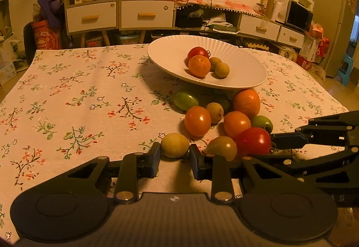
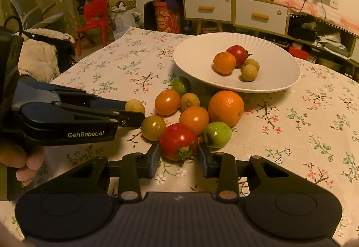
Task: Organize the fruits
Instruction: 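Close left gripper on the olive-green tomato while right gripper closes on the red tomato, then lift and carry the olive-green and red tomatoes over the white bowl with both grippers, then open both grippers to drop the two tomatoes into the bowl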
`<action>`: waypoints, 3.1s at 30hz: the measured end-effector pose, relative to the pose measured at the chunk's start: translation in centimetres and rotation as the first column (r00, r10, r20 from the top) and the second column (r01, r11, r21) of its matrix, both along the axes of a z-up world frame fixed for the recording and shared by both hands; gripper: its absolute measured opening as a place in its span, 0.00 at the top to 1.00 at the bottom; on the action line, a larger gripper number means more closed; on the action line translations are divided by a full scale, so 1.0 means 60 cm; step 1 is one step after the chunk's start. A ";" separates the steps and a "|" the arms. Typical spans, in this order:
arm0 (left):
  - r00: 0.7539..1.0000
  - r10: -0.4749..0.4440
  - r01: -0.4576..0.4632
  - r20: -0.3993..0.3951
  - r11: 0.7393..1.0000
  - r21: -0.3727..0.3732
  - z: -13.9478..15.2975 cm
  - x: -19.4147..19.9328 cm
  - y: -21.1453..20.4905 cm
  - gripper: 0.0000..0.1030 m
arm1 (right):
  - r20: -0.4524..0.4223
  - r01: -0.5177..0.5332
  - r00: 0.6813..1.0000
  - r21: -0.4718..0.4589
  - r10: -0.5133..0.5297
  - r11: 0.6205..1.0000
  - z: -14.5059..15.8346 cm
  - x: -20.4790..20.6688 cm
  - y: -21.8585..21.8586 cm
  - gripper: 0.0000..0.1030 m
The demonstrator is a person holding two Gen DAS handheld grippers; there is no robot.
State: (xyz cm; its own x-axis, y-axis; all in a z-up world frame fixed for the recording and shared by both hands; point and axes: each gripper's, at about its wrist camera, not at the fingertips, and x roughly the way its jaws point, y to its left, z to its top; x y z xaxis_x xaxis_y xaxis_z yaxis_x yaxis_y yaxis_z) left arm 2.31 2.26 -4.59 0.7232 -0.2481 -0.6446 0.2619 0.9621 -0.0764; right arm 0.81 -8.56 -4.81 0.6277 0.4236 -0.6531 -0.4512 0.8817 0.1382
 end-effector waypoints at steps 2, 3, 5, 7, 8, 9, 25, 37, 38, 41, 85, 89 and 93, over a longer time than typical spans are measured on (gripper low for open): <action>1.000 -0.003 0.003 -0.004 1.000 -0.003 0.002 -0.001 -0.001 0.82 | 0.008 0.005 1.000 0.008 -0.005 1.000 0.006 -0.001 -0.003 0.68; 1.000 -0.003 0.003 -0.005 1.000 -0.007 0.004 -0.001 -0.002 0.82 | 0.009 0.007 1.000 0.014 -0.007 1.000 0.008 -0.002 -0.004 0.68; 1.000 -0.004 0.004 -0.005 1.000 -0.012 0.007 -0.001 -0.003 0.82 | 0.012 0.010 1.000 0.025 -0.010 1.000 0.014 -0.002 -0.006 0.68; 1.000 -0.005 0.005 -0.002 1.000 -0.019 0.013 -0.002 -0.004 0.82 | 0.017 0.013 1.000 0.033 -0.014 0.999 0.019 -0.002 -0.008 0.68; 1.000 -0.006 0.006 0.000 1.000 -0.023 0.015 -0.001 -0.004 0.82 | 0.018 0.015 1.000 0.036 -0.016 0.999 0.022 -0.001 -0.008 0.68; 1.000 -0.006 0.006 0.000 1.000 -0.027 0.017 -0.001 -0.005 0.82 | 0.020 0.017 1.000 0.039 -0.018 0.999 0.023 -0.002 -0.009 0.68; 0.999 -0.045 0.046 0.011 0.996 -0.071 0.051 0.012 -0.039 0.82 | 0.065 0.055 0.996 0.063 -0.059 0.997 0.057 0.020 -0.034 0.68; 0.998 -0.059 0.061 0.033 0.995 -0.076 0.069 0.050 -0.069 0.82 | 0.046 0.144 0.988 0.090 -0.149 0.985 0.069 0.097 -0.089 0.68; 0.997 -0.061 0.064 0.037 0.995 -0.076 0.071 0.054 -0.071 0.82 | 0.041 0.153 0.987 0.095 -0.157 0.984 0.068 0.102 -0.094 0.68; 0.997 -0.067 0.070 0.042 0.995 -0.075 0.069 0.068 -0.084 0.82 | 0.022 0.178 0.983 0.107 -0.182 0.978 0.064 0.122 -0.106 0.68; 0.998 -0.053 0.053 -0.022 0.998 -0.024 0.036 0.155 -0.123 0.78 | -0.034 0.177 0.984 0.011 -0.177 0.984 0.042 0.218 -0.086 0.68; 0.999 -0.051 0.051 -0.012 0.999 -0.015 0.041 0.151 -0.120 0.74 | -0.033 0.191 0.981 0.023 -0.190 0.981 0.047 0.215 -0.091 0.65; 0.998 -0.055 0.055 -0.003 0.998 -0.013 0.049 0.143 -0.118 0.68 | -0.029 0.199 0.980 0.028 -0.198 0.980 0.053 0.209 -0.095 0.60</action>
State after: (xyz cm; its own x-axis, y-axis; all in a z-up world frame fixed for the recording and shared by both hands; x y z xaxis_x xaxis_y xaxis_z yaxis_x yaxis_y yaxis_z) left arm 10.91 -4.82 -1.67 0.7060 -0.2959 -0.6434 0.3145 0.9450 -0.0896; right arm 13.32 -14.25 -1.65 0.6843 0.3121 -0.6590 -0.2634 0.9486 0.1758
